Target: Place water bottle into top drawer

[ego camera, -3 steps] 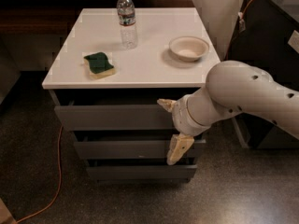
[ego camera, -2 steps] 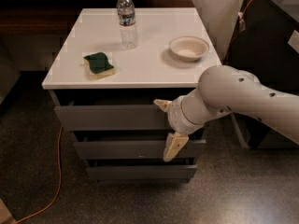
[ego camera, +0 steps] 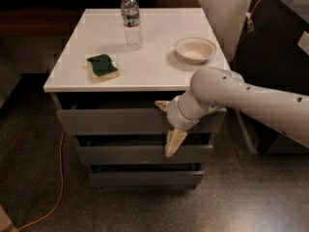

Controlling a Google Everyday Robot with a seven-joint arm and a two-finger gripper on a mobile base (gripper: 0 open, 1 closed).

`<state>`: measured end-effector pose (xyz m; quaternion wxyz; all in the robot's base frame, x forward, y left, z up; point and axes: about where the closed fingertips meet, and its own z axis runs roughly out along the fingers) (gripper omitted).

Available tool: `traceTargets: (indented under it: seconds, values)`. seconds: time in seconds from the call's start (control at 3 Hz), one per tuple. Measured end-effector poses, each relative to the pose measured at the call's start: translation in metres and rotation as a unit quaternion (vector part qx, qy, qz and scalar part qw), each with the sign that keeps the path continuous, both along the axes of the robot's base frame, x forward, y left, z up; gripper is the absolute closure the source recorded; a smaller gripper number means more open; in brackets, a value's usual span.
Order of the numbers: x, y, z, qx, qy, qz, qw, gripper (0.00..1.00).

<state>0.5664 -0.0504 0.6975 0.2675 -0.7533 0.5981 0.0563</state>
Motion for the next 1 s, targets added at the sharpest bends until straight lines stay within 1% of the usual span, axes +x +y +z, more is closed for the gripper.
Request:
traceTargets:
  seconds: [0.33,1.0]
  values:
    - [0.018,0.001,-0.019,-0.012,0.009,0.005,0.9999,0.0]
    - [0.05,0.001,-0.042,-0.038,0.015,-0.003,0.9992,0.0]
